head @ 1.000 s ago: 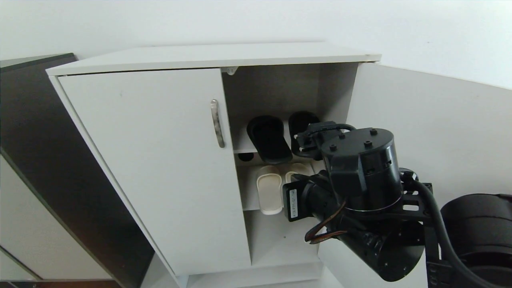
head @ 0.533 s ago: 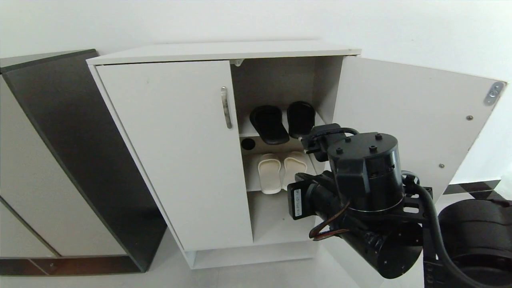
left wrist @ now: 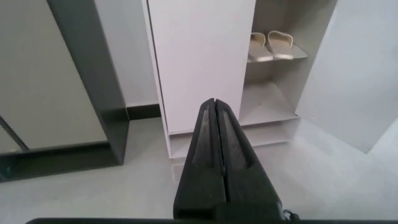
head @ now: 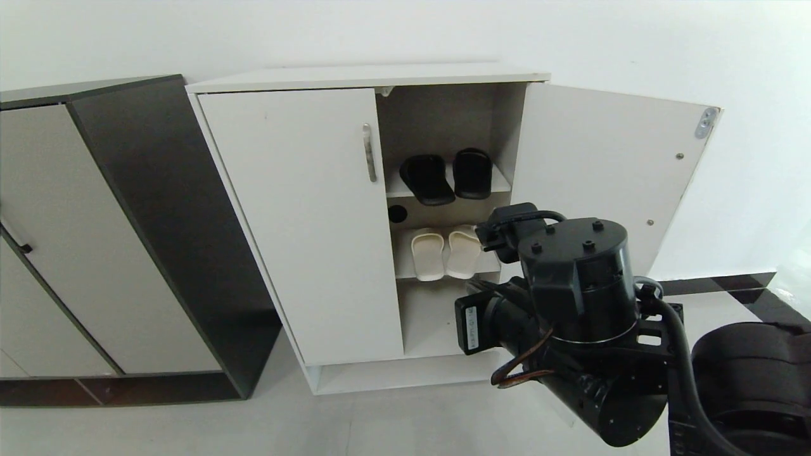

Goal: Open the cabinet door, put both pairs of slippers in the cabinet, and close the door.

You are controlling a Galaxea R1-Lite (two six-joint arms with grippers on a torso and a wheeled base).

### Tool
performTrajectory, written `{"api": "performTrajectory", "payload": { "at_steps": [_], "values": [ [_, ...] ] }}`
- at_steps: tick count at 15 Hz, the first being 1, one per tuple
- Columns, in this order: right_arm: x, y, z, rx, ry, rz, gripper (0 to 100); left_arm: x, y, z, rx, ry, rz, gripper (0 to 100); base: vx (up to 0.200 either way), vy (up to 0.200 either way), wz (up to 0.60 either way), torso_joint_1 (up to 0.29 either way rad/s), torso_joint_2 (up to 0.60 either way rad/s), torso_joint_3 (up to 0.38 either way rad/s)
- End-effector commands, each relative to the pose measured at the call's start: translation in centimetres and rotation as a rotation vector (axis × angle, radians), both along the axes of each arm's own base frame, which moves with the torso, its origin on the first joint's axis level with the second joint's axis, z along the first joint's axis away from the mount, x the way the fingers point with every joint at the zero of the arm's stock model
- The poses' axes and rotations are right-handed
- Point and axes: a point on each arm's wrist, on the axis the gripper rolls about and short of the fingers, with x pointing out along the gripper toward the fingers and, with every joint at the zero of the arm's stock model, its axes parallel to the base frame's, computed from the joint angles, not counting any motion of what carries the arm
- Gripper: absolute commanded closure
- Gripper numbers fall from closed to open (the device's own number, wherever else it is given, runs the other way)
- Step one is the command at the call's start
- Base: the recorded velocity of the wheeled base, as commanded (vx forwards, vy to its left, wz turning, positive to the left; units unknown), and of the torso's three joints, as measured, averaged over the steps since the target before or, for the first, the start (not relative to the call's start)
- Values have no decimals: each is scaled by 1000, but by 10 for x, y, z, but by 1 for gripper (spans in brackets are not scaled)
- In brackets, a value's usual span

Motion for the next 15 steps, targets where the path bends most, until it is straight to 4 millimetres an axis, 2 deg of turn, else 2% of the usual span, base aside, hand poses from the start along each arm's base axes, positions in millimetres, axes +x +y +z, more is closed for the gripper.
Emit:
{"api": "performTrajectory", "payload": {
  "at_steps": [1, 12, 15],
  "values": [
    [0, -1, -2, -2, 1, -1, 100, 0, 0, 0, 0, 0, 1, 100, 0, 0, 0, 0, 0, 0],
    [3, -3, -7, -4, 3, 14, 100, 0, 0, 0, 0, 0, 1, 100, 0, 0, 0, 0, 0, 0],
    [4, -3, -7, -3, 2, 9, 100, 0, 0, 0, 0, 0, 1, 100, 0, 0, 0, 9, -168, -269]
  ]
}}
